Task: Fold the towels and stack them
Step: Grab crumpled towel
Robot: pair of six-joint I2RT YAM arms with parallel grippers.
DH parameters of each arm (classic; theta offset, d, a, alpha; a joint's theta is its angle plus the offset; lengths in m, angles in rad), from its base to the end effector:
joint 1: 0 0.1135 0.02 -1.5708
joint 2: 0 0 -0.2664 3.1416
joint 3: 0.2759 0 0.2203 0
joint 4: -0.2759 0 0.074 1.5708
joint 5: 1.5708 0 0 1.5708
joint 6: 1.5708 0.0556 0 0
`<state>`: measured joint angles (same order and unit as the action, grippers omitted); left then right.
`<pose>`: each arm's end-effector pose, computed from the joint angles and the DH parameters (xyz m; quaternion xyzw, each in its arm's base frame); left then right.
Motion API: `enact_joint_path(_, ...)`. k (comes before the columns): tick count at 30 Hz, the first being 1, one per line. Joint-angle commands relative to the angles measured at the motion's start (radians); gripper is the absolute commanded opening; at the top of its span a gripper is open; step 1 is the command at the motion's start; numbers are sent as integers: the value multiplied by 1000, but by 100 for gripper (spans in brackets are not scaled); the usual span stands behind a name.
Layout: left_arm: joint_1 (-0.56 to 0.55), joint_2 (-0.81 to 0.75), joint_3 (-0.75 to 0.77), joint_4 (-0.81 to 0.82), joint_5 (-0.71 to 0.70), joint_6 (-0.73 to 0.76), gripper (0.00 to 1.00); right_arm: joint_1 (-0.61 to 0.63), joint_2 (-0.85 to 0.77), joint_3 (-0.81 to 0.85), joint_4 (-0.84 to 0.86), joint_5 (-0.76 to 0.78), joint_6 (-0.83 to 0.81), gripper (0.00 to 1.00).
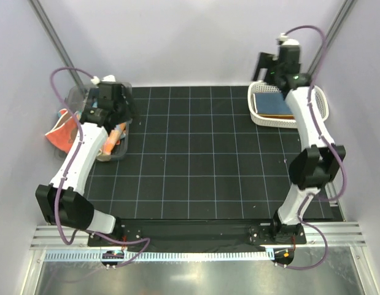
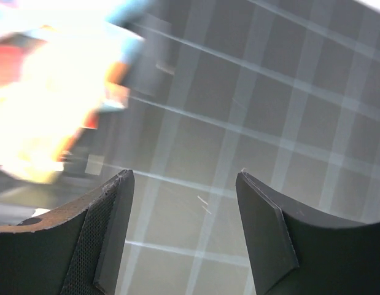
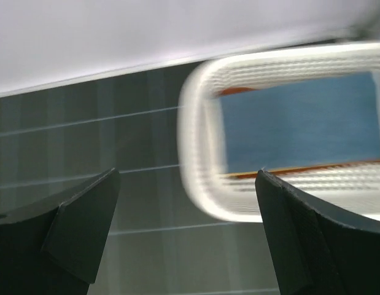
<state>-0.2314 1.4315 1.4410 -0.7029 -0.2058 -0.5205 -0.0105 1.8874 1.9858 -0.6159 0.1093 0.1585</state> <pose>0.2880 -0.0562 0.3573 -0.1729 0.8848 -0.0686 0.4271 0.4202 -0.0105 0.3833 0.1002 0.8578 -0.0100 0.5040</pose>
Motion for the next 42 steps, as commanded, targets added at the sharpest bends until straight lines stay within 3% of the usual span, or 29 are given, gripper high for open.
enact_joint_path(1,133,36,13,-76,-169,-16,72,137,-146,-224,47,-55,151,100)
enact_joint_path(5,347,127,-34,-40,-136,-38,70,298,-299,-415,168,-149,217,100)
enact_joint_path(9,411,248,-16,2,-84,-18,65,340,-324,-513,229,-237,228,100)
enact_joint_path(11,411,306,40,9,-148,10,64,348,-312,-512,225,-252,214,100)
enact_joint_path(14,412,394,102,72,-84,102,63,350,-284,-492,203,-254,194,100)
enact_joint_path(19,411,562,246,54,-148,214,63,349,-266,-504,238,-253,190,100)
enact_joint_path(24,403,662,346,54,-335,303,64,350,-235,-502,259,-257,170,100)
enact_joint_path(30,396,757,390,114,-276,367,63,351,-183,-489,249,-246,145,100)
enact_joint_path(31,396,770,409,112,-273,367,62,351,-180,-490,255,-240,145,100)
enact_joint_path(32,394,777,418,111,-279,366,53,351,-179,-493,255,-240,144,100)
enact_joint_path(34,388,790,450,94,-306,358,28,351,-171,-493,251,-241,141,100)
enact_joint_path(35,383,787,458,89,-325,356,8,351,-168,-493,249,-243,141,100)
enact_joint_path(36,376,771,463,86,-342,358,2,351,-171,-496,246,-241,142,100)
enact_joint_path(42,354,678,509,66,-351,363,0,368,-211,-513,228,-229,154,100)
